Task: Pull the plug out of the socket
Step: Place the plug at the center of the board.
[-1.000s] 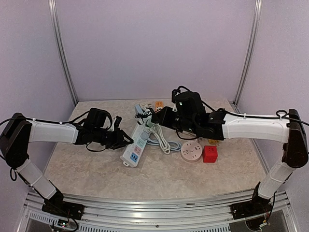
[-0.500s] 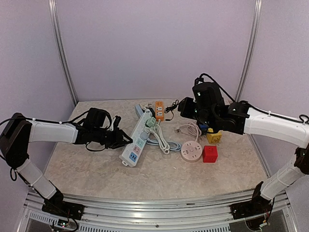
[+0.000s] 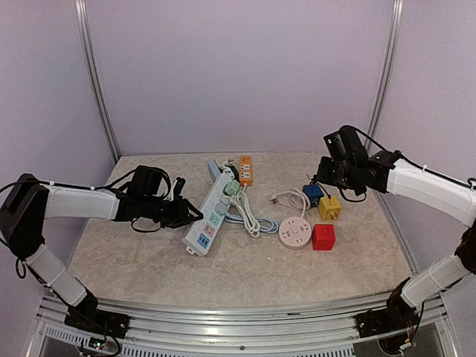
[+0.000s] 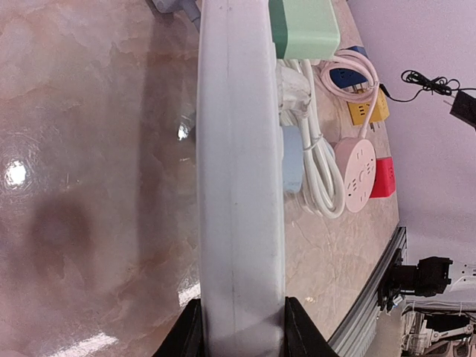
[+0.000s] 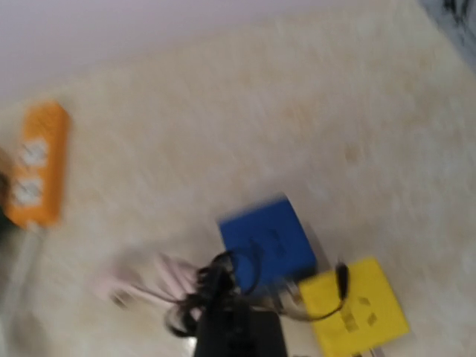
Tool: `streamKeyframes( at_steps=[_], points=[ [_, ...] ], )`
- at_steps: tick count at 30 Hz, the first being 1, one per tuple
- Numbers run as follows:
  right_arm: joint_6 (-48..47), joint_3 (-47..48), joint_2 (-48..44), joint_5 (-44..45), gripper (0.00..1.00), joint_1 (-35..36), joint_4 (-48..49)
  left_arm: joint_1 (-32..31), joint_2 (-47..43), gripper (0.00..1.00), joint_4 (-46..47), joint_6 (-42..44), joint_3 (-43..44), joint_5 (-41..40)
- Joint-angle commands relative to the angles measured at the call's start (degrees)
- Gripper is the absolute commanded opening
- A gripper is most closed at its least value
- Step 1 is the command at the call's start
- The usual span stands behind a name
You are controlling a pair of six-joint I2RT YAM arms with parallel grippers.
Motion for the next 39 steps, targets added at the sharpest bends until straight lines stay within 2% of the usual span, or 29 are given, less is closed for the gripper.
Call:
streamKeyframes(
  at_steps=[1,9,18,29,34,39],
  points=[
    [0.0,-1.0,0.6,-1.7,0.0,-1.2,-3.6,1.2,-1.3,0.0,1.2,0.8,1.4,-1.5],
    [2.5,-4.3,3.1,0.3,0.0,-2.0,-7.0,1.4,-1.1,0.0,1.1,0.7,1.6,-0.7],
    [-0.2,-10.7,7.5,-15.5,0.0,-5.3,5.3,1.4,-1.3,0.0,1.1,0.8,1.6,-0.6],
    [-1.4,-8.5,14.7,-16.8,0.0,-7.4,9.1,1.4,-1.2,0.0,1.8,0.9,1.7,0.8],
    [-1.4,-8.6,15.3,-16.9,0.2,-7.4,9.4,1.4,-1.0,0.0,1.9,0.8,1.8,1.3],
    [-1.4,-8.8,14.0,-15.3,0.43,-7.4,8.7,1.5,-0.8,0.0,2.5,0.4,1.8,2.2]
  ],
)
